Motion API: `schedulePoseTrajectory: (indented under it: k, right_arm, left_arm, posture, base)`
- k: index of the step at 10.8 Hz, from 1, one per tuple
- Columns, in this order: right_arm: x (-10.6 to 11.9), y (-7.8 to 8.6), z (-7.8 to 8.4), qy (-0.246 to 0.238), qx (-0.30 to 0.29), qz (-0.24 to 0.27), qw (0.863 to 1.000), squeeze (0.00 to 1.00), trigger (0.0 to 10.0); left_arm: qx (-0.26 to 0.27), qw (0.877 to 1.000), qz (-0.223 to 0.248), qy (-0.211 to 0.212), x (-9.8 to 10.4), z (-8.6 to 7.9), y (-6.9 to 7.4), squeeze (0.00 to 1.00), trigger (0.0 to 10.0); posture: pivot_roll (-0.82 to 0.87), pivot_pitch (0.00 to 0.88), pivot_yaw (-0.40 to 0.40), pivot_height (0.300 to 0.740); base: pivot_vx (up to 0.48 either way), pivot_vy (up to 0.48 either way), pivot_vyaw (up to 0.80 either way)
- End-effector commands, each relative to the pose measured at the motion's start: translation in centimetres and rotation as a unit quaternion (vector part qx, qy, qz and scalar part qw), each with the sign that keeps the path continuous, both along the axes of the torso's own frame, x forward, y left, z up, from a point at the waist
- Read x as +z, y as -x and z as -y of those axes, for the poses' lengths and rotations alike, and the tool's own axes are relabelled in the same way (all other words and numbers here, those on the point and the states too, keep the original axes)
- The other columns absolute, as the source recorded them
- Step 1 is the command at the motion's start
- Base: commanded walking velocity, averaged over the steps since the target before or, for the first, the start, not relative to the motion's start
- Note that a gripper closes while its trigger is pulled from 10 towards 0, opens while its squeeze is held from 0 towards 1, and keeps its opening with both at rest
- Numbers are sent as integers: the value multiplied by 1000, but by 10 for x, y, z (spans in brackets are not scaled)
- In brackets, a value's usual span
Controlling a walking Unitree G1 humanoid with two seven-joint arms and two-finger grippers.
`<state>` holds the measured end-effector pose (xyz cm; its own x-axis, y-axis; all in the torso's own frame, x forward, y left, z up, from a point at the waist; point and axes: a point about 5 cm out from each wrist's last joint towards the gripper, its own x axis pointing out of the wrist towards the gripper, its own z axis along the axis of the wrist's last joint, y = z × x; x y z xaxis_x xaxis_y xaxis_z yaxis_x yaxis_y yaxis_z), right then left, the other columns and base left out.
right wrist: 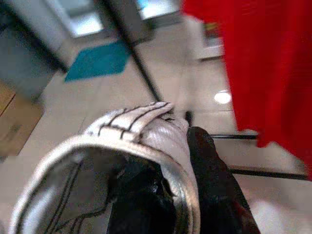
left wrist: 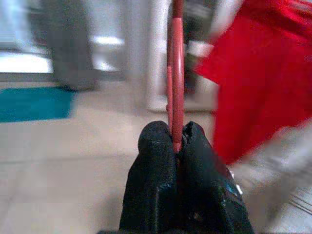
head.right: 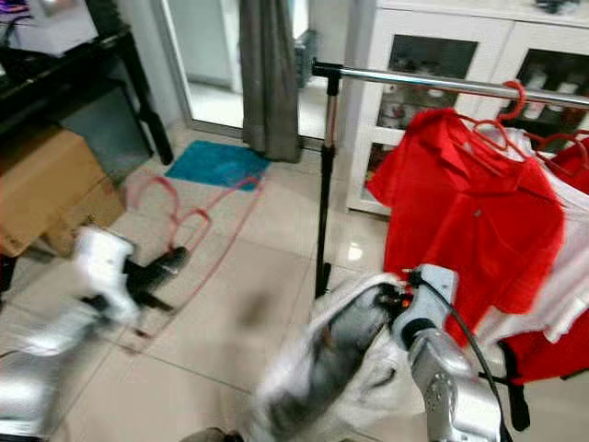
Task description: Hang hanger
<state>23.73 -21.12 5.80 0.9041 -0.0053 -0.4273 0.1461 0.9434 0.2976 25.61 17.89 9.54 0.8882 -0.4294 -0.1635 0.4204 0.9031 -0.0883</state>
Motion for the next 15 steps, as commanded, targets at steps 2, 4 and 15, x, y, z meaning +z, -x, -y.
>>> schedulePoseTrajectory:
  k: [2, 4, 15]
  right_arm:
    - [17, 4, 0, 40, -25, 60, 997, 0, 10000]
    - [20, 9, -1, 52, -32, 72, 995, 0, 10000]
    - [19, 26, -21, 65, -30, 73, 995, 0, 10000]
  left_arm:
    - [56, 998, 25, -26, -6, 7, -5, 0, 7412]
    - [40, 998, 8, -37, -16, 20, 1, 0, 10000]
    - [132, 975, -22, 176, -28, 54, 21, 0, 10000]
  posture:
    - [-133, 0, 80, 740]
    - [-147, 0, 84, 740]
    - [-166, 0, 109, 740]
  base:
    - [0, 0, 0]
    - [0, 0, -400]
    - [0, 0, -800]
